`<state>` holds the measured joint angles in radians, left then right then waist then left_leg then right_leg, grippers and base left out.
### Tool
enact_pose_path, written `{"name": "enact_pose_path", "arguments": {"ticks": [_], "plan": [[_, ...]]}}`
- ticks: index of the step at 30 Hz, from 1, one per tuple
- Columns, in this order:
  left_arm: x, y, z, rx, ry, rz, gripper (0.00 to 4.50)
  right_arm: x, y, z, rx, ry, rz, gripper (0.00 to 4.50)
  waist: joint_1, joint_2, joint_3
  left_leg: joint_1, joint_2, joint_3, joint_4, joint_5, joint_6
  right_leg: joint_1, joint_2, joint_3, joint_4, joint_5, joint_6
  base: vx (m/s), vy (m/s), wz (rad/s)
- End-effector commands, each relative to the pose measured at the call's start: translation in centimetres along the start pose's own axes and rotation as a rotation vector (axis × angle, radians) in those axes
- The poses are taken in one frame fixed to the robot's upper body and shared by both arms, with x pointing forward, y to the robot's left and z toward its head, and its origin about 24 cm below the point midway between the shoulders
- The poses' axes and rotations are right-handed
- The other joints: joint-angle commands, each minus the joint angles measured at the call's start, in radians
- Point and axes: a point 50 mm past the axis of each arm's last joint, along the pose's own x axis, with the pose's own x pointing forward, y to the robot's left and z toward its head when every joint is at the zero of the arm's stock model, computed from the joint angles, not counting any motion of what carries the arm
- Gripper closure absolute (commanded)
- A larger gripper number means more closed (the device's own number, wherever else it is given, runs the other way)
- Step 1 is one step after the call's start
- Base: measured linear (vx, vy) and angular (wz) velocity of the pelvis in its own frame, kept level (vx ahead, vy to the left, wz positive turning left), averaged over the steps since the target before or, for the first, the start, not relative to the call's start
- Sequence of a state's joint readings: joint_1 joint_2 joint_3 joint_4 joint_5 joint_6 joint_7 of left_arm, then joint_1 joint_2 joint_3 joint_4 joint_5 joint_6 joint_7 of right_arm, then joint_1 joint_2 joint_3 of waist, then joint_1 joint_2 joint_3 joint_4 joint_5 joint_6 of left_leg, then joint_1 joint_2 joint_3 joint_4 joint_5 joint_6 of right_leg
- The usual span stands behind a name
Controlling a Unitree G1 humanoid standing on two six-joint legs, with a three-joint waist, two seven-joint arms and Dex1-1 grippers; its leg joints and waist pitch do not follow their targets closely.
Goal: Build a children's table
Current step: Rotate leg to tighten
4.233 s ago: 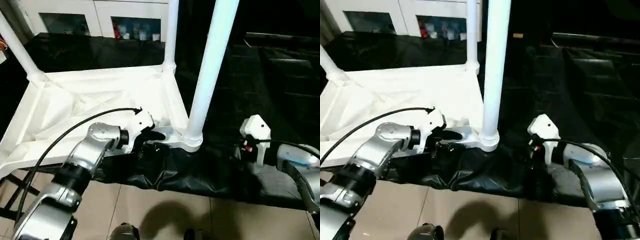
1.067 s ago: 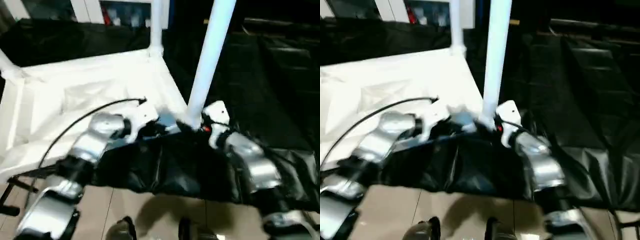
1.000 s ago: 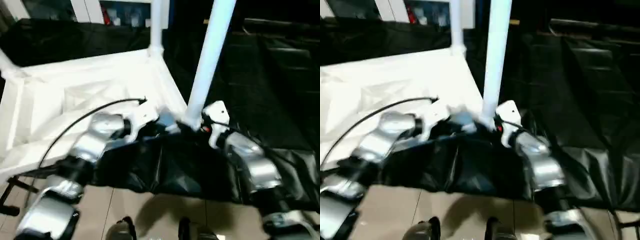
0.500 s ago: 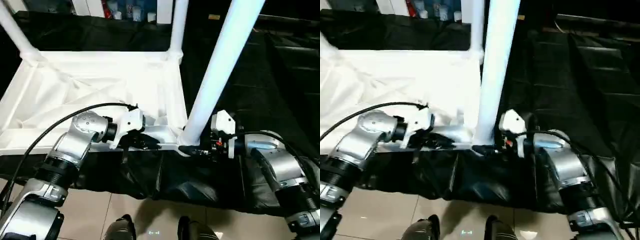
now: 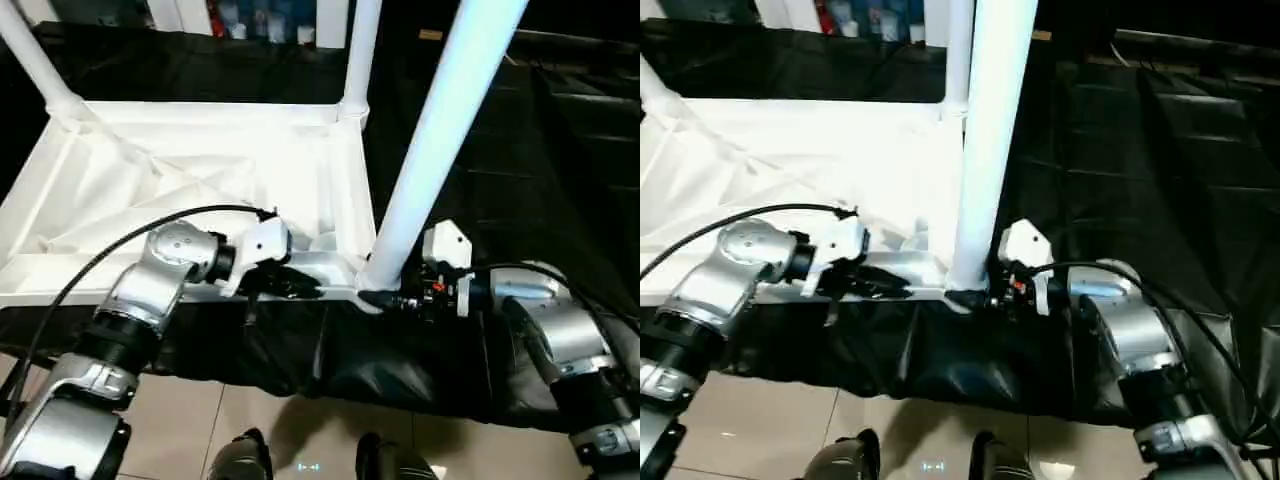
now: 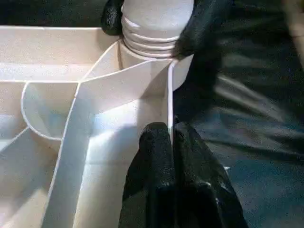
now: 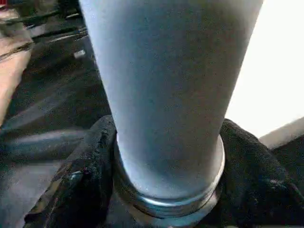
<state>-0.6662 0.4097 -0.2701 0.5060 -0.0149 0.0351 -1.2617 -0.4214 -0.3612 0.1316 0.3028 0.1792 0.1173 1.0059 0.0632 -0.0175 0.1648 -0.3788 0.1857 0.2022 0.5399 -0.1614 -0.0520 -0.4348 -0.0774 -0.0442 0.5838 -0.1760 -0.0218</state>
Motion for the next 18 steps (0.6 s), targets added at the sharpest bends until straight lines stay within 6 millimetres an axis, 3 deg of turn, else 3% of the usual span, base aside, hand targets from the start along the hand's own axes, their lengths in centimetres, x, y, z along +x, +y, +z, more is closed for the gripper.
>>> {"name": "enact_pose_path", "arguments": {"ticks": [1, 3, 4, 7, 8, 12, 14, 18], "plan": [[2.4, -0.1, -0.6, -0.09, -0.008, 0.107, 4.5, 2.5, 1.5, -1.0, 0.044, 0.0, -0.036, 1.79, -0.002, -0.01, -0.038, 0.018, 0.048, -0.023, -0.065, -0.245, 0.053, 0.042, -0.076, 0.049, -0.081, -0.364, -0.193, 0.0, 0.0, 0.0], [3.9, -0.3, 0.2, -0.113, -0.024, 0.155, 4.5, 4.2, 1.6, -1.5, 0.132, -0.03, -0.234, 1.79, -0.009, -0.014, -0.038, 0.01, 0.048, -0.027, -0.069, -0.246, 0.036, 0.048, -0.077, 0.048, -0.079, -0.389, -0.18, 0.0, 0.0, 0.0], [4.1, -0.3, 0.4, -0.116, -0.025, 0.167, 4.5, 4.6, 1.7, -1.6, 0.151, -0.034, -0.268, 1.79, -0.015, -0.014, -0.036, 0.009, 0.046, -0.033, -0.075, -0.261, 0.023, 0.046, -0.077, 0.047, -0.084, -0.428, -0.156, 0.0, 0.0, 0.0], [4.9, -0.2, 0.8, -0.129, -0.026, 0.206, 4.5, 5.6, 2.0, -1.7, 0.188, -0.035, -0.358, 1.79, -0.016, -0.015, -0.037, 0.017, 0.042, -0.029, -0.074, -0.265, 0.034, 0.039, -0.073, 0.052, -0.089, -0.415, -0.141, 0.0, 0.0, 0.0], [5.9, -0.2, 1.1, -0.137, -0.024, 0.258, 4.5, 6.7, 2.2, -2.0, 0.255, -0.018, -0.477, 1.79, -0.017, -0.013, -0.036, 0.016, 0.042, -0.029, -0.075, -0.257, 0.037, 0.039, -0.073, 0.054, -0.089, -0.403, -0.141, 0.0, 0.0, 0.0], [6.9, -0.6, 1.7, -0.136, -0.037, 0.259, 4.5, 8.4, 2.9, -1.1, 0.257, -0.052, -0.534, 1.79, -0.02, -0.01, -0.036, 0.018, 0.041, -0.029, -0.079, -0.281, 0.031, 0.035, -0.071, 0.055, -0.094, -0.412, -0.127, 0.0, 0.0, 0.0], [7.1, -0.9, 1.8, -0.126, -0.038, 0.246, 4.5, 9.0, 3.3, -0.5, 0.24, -0.079, -0.525, 1.24, -0.02, -0.009, -0.038, 0.014, 0.041, -0.032, -0.081, -0.283, 0.033, 0.039, -0.073, 0.054, -0.092, -0.405, -0.122, 0.0, 0.0, 0.0], [6.6, -1.2, 1.4, -0.093, -0.031, 0.196, 4.5, 8.2, 3.0, -0.2, 0.204, -0.098, -0.491, 0.77, -0.021, -0.009, -0.039, 0.014, 0.04, -0.03, -0.079, -0.28, 0.044, 0.04, -0.069, 0.055, -0.089, -0.356, -0.123, 0.0, 0.0, 0.0]]}}
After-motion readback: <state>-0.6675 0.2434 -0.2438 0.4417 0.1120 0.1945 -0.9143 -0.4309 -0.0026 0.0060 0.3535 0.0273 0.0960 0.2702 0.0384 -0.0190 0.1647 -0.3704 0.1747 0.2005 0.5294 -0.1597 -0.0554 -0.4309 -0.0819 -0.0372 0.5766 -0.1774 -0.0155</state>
